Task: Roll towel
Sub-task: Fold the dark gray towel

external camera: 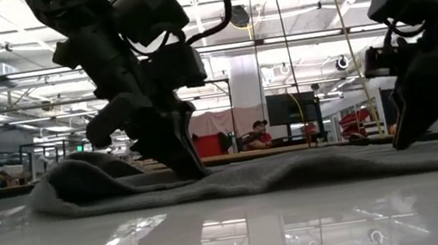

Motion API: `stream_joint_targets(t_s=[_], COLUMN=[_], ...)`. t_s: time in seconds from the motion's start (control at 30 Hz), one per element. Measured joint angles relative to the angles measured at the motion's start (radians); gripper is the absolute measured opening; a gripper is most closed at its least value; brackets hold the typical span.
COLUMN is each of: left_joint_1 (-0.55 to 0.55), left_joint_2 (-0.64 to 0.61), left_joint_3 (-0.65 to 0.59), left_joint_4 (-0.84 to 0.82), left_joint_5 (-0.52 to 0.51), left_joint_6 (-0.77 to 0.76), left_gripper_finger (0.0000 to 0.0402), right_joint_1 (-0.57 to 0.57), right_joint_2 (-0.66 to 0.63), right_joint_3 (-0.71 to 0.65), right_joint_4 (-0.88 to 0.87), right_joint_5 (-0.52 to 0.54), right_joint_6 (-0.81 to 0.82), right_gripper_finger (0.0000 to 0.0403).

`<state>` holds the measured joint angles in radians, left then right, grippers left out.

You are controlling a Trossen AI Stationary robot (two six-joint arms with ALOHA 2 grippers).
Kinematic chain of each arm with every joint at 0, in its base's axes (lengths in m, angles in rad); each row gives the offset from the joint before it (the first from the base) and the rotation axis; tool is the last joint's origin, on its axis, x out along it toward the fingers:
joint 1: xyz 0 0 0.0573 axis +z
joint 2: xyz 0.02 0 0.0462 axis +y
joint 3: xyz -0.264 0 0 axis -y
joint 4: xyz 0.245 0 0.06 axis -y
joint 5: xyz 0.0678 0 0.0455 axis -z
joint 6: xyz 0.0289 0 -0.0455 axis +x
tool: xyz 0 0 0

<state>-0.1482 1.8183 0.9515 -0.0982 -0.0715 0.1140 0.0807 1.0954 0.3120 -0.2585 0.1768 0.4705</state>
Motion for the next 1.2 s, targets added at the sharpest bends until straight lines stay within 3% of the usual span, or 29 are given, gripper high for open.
stream_joint_targets(t_s=[0.1,0.47,1.2], left_joint_1=[0.0,-0.013,-0.06], left_joint_2=[-0.015,-0.037,-0.037], left_joint_3=[0.024,0.125,0.133], left_joint_4=[-0.02,-0.223,-0.315], left_joint_5=[0.01,0.015,0.016], left_joint_6=[0.025,0.028,0.022], left_gripper_finger=[0.0008,0.0028,0.0041], right_joint_1=[0.0,0.0,0.0], right_joint_2=[-0.002,-0.003,-0.002], right_joint_3=[-0.022,-0.048,-0.051], right_joint_4=[0.013,0.013,0.007], right_joint_5=[-0.001,-0.019,-0.024], right_joint_6=[0.014,0.034,0.02], right_gripper_finger=[0.0097,0.0013,0.0006])
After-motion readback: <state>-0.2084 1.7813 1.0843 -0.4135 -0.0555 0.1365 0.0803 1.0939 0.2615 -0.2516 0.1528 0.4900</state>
